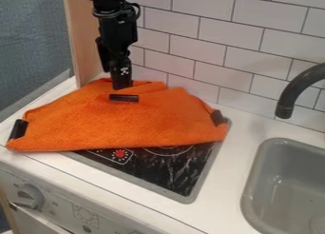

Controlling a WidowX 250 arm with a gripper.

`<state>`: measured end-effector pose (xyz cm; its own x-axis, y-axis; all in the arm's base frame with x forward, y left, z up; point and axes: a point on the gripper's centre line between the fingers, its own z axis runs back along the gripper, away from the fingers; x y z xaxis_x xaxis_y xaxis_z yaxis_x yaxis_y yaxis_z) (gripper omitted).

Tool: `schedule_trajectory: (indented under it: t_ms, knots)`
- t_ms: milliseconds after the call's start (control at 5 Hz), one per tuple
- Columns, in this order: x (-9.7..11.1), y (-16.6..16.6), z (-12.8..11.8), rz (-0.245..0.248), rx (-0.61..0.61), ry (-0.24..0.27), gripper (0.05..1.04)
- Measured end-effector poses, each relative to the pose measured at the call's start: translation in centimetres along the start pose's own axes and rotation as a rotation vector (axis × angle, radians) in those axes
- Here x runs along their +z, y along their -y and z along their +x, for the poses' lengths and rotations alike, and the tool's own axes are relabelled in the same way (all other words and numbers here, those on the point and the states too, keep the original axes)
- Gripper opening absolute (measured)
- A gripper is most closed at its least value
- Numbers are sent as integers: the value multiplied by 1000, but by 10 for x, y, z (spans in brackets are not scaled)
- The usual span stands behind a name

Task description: Move the cloth to the left of the table

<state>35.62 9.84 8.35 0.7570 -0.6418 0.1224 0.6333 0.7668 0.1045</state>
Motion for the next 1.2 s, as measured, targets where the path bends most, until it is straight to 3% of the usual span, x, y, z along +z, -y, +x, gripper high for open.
schedule_trajectory:
  t_ms: [200,600,1200]
  knots:
    - [-14,6,-4,-36,1,-26,1000]
    - [-32,5,-9,-62,-8,-87,1000]
    - [-43,-5,-1,-68,5,-79,1000]
